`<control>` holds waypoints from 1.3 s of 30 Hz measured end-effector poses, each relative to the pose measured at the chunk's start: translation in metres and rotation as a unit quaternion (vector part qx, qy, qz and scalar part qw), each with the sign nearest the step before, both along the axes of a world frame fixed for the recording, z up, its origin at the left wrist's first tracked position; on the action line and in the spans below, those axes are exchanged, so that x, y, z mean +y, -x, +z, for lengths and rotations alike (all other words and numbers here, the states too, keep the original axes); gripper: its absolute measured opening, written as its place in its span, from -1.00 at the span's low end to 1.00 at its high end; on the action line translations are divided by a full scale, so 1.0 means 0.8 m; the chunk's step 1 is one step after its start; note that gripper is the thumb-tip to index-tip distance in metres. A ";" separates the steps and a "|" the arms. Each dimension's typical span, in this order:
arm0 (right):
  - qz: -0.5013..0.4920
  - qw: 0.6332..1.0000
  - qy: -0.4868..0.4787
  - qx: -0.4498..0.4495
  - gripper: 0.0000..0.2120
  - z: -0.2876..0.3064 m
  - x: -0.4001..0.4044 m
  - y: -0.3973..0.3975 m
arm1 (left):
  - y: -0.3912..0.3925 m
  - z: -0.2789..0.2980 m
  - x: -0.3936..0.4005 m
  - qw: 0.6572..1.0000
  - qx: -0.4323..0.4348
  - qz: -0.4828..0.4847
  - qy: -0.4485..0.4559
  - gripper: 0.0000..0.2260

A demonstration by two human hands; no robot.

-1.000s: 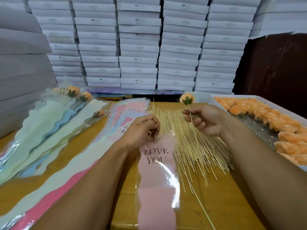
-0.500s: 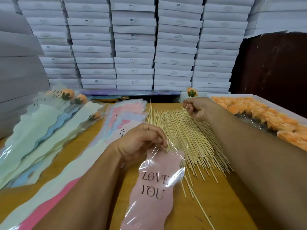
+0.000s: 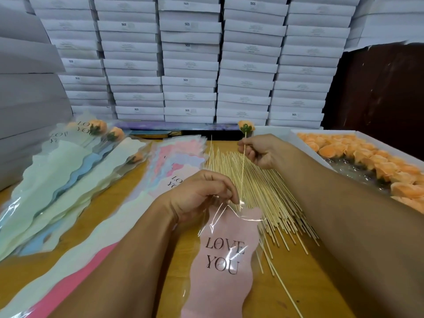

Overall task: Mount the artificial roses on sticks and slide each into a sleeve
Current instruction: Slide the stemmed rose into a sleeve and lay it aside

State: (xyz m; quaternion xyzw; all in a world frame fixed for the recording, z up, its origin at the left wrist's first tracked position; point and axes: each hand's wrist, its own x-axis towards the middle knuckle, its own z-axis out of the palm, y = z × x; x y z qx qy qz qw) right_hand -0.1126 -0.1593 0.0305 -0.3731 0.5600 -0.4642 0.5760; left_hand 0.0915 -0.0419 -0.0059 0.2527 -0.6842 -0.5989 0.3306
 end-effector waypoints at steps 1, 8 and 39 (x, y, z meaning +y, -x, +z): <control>0.006 1.000 -0.002 -0.001 -0.82 -0.001 0.004 -0.002 | 0.000 -0.001 -0.001 1.000 0.006 0.008 -0.003 -0.85; 0.056 0.998 0.001 -0.015 -0.82 -0.002 0.042 -0.016 | 0.002 -0.005 -0.007 0.996 0.044 0.070 -0.029 -0.85; 0.106 0.990 0.073 -0.057 -0.84 -0.019 0.142 -0.025 | 0.006 -0.003 -0.006 0.988 0.063 0.143 -0.008 -0.87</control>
